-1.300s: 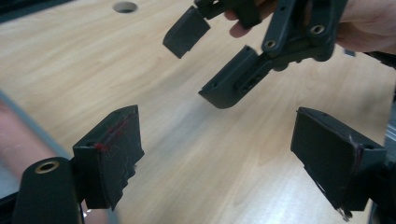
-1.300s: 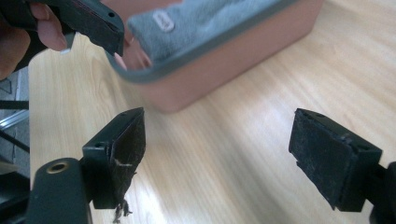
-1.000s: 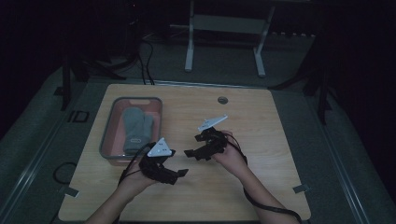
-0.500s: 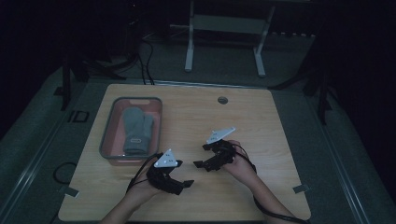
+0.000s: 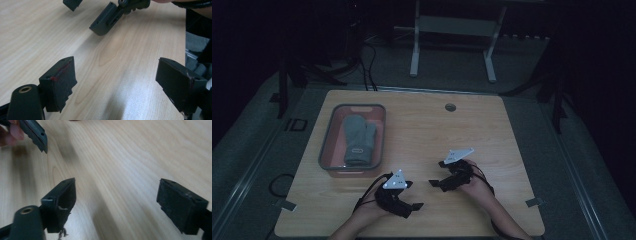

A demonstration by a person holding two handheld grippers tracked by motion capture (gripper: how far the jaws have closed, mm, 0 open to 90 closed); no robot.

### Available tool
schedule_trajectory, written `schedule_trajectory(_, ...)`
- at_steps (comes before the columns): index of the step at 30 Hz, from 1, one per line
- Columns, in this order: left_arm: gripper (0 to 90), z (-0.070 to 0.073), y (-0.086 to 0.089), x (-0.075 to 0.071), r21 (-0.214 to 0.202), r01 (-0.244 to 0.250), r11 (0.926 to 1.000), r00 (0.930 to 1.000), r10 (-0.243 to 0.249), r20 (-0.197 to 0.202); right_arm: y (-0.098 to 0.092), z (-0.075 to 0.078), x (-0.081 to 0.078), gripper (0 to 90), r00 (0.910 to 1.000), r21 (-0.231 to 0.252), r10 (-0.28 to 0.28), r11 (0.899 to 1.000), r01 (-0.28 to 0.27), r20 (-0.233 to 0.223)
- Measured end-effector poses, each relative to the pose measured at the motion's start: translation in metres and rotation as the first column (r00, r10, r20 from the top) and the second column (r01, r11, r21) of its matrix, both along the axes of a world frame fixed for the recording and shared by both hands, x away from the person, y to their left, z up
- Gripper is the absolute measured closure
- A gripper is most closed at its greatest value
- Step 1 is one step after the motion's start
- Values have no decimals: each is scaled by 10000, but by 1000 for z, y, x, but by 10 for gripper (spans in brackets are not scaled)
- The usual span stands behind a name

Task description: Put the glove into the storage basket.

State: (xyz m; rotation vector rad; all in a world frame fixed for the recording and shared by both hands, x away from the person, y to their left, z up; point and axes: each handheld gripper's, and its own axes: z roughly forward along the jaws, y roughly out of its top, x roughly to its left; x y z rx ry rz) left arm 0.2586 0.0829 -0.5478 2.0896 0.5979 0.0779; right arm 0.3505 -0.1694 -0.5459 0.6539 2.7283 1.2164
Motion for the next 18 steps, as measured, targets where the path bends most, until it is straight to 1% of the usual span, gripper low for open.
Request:
schedule_trajectory(1, 168, -2, 0, 0, -96, 52, 9999, 9999, -53, -109, -2, -1, -1, 146, 10000, 34, -23, 10000, 23, 1)
schedule_trajectory(3, 168, -7, 0, 0, -117, 103, 9999, 9997, -106, -218, -5, -4, -3, 146, 10000, 104, -66, 9999, 66, -9)
schedule_trajectory(4, 167, -9, 0, 0, 20, 98, 9999, 9997, -98, -211, -6, -5, -4, 146, 10000, 111, -80, 9999, 81, -24)
schedule_trajectory(6, 167, -12, 0, -1, 169, 157, 9997, 9998, -155, -113, -9, -9, -6, 144, 9993, 24, -165, 9999, 164, 333)
schedule_trajectory(7, 168, -13, -1, -2, 177, 159, 9997, 9999, -158, -61, -11, -10, -7, 142, 9989, 85, -194, 9998, 191, 426)
schedule_trajectory(9, 167, -14, -1, -3, 103, 240, 9997, 9997, -239, -34, -13, -12, -7, 142, 9982, 98, -309, 9995, 305, 514)
schedule_trajectory(12, 167, -14, 0, -5, -78, 159, 9998, 9999, -159, 6, -13, -17, -7, 145, 9981, 28, -328, 9995, 327, 531)
schedule_trajectory(16, 168, -14, 0, -5, -109, 115, 9999, 9999, -115, 19, -9, -18, -8, 145, 9970, -173, -174, 9997, 187, 749)
schedule_trajectory(18, 167, -14, 0, -5, -106, 102, 9999, 9999, -102, 3, -9, -18, -7, 145, 9974, -194, -126, 9997, 140, 705)
